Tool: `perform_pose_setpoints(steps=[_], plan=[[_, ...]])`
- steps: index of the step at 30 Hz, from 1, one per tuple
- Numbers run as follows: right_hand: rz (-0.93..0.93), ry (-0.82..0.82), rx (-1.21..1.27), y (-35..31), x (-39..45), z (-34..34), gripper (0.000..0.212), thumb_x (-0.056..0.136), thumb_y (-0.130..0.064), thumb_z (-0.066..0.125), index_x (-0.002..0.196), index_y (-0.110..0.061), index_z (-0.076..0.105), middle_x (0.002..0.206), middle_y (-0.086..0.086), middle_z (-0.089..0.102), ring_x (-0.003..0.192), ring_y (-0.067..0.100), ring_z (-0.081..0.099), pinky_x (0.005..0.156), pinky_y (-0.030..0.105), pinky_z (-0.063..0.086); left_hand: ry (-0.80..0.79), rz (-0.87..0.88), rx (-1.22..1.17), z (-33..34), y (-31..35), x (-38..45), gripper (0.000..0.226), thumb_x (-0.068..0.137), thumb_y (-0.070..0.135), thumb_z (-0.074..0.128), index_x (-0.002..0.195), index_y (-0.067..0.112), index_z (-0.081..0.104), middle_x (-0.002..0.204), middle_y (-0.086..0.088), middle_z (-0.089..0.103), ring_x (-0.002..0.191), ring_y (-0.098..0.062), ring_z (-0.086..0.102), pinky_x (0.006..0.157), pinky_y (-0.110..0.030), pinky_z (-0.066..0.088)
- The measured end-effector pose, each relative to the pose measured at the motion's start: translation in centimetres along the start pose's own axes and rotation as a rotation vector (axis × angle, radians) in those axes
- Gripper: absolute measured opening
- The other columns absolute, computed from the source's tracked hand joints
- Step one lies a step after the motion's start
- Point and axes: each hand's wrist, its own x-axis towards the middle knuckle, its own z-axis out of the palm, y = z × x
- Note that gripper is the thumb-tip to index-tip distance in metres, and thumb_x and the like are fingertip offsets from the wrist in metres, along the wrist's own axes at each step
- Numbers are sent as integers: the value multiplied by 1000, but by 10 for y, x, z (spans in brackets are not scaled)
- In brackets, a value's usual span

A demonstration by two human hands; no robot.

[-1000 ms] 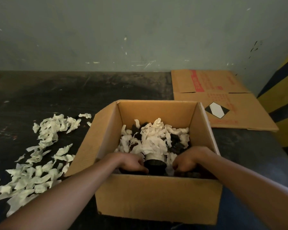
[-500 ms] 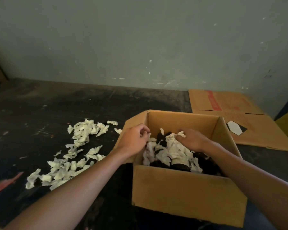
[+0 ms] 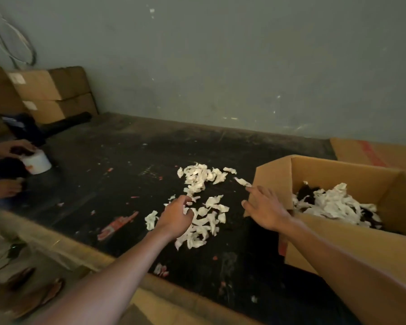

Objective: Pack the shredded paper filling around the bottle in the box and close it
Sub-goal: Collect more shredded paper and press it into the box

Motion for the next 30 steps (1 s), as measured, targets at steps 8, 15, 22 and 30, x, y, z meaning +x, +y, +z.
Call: perform_pose_setpoints(steps=[8,15,22,30], plan=[[-21,-103,-8,-58,-34,91,78,93,-60,48,155,-36,8,165,9,-3,150,30,-7,121,52,8,-158,-147,28,-12,-98,-37,76,90,35,64,153,28,21,161,-5,22,145,-28,29,114,-48,32],[133,-263,-41,-53,-37,158,114,69,-83,56,145,-52,-23,158,3,-34,145,37,-25,112,69,4,-257,-272,221,37,-144,-44,112,79,61,67,155,32,-11,165,-9,-9,149,-41,-1,117,-59,17],[154,-182,-154,-45,-5,221,115,58,-101,28,134,-50,-41,153,5,-42,141,37,-34,108,74,-4,-338,-247,419,69,-179,-15,127,59,94,46,143,42,-35,155,-12,-37,140,-50,-27,117,-60,-7],[187,-74,-214,-52,82,237,100,70,-96,13,141,-45,-35,152,5,-44,140,36,-37,107,74,-12,-280,2,569,67,-207,105,121,56,104,16,141,38,-38,152,-7,-42,140,-43,-33,112,-63,-16]])
